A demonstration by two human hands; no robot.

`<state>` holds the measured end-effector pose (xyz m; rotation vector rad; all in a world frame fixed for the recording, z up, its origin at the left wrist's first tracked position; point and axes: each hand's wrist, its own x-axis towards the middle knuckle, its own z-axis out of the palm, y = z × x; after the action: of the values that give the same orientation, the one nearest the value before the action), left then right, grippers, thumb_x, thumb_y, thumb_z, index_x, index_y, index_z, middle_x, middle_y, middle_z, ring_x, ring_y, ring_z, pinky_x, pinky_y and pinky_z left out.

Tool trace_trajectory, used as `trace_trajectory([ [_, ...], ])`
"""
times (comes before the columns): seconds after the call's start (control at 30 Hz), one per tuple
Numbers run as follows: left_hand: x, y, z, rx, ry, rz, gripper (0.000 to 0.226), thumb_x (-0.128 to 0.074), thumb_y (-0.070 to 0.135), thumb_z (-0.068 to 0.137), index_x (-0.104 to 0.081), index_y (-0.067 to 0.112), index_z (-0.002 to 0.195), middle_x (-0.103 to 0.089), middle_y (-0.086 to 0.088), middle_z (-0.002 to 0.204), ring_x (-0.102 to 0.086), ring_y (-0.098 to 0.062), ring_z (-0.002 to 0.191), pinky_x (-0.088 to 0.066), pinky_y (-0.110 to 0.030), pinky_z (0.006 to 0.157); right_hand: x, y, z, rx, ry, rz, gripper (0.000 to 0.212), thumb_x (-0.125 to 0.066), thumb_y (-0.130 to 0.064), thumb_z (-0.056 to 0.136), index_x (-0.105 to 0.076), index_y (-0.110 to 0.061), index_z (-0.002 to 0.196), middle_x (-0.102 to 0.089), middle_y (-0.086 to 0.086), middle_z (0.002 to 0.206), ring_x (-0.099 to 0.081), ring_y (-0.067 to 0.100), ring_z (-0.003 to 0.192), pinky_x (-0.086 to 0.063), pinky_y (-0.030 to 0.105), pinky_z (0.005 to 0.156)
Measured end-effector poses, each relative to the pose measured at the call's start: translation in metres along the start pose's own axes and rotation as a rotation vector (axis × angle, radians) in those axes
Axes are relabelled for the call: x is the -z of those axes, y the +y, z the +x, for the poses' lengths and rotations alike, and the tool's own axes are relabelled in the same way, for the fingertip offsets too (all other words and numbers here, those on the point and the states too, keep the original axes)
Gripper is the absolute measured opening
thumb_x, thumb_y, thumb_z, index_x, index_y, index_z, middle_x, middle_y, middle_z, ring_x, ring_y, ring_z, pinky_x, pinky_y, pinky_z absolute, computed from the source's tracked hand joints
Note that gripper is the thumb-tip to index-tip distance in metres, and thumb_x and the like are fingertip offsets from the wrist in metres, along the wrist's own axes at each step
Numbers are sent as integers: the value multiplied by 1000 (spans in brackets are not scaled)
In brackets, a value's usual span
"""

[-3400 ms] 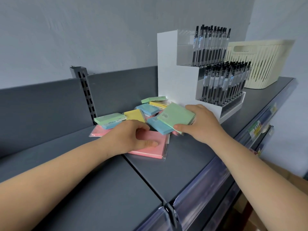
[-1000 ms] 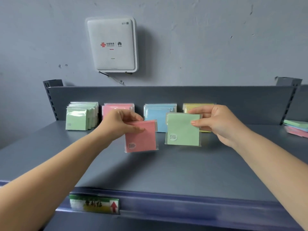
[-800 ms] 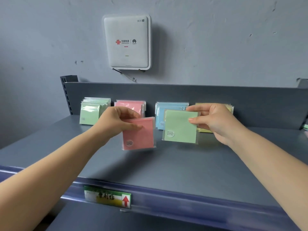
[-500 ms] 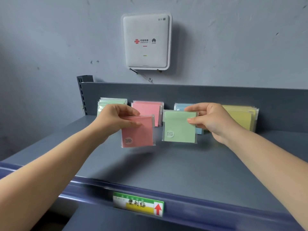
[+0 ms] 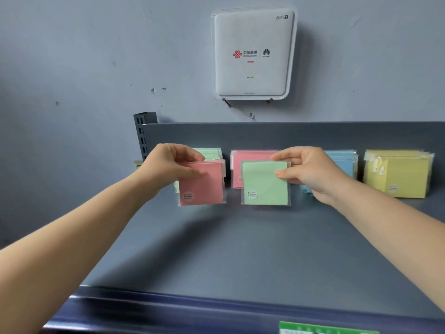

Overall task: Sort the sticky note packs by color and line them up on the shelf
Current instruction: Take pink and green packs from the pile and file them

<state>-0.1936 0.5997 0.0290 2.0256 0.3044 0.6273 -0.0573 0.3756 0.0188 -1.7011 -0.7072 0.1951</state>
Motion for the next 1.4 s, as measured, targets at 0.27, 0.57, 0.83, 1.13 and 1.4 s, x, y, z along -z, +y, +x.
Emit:
trace_trajectory([
  [0.27,36,-11,19,-25,-11,-41,25,-78,-4,67,-66,17,74,-66,1,77,-61,-11,68,-50,-12,57,-36,-9,3,-23,-28,-6,32,-63,15,77,-65,-17,81,-65,1,80,-63,8,61,-49,12,49],
  [0.57,64,-16,29,-31,44,-103,25,-76,-3,69,-66,18,76,-67,3,75,-62,-3,59,-49,-12,55,-67,-11,9,-66,-75,-33,32,-63,15,77,-65,-17,80,-65,5,81,-65,8,64,-56,16,60],
  [0.83,95,-21,28,-9,135,-131,27,-75,-5,69,-66,20,76,-66,-1,84,-61,-22,81,-50,-42,89,-123,-5,39,149,40,-400,25,-70,0,75,-67,-19,90,-67,2,109,-63,20,94,-48,28,86],
  [1.13,113,-26,27,-31,154,-201,26,-73,-6,71,-65,18,77,-67,0,85,-63,-13,72,-55,-18,61,-142,-1,55,397,90,-894,33,-60,-14,86,-59,-17,119,-52,0,118,-44,18,115,-45,33,90],
  [1.4,75,-13,29,-59,54,-100,26,-75,-5,70,-65,18,76,-67,2,79,-63,-5,63,-51,-15,57,-127,-11,50,450,58,-993,35,-60,-21,87,-54,-17,121,-48,-1,119,-40,19,114,-42,31,85],
])
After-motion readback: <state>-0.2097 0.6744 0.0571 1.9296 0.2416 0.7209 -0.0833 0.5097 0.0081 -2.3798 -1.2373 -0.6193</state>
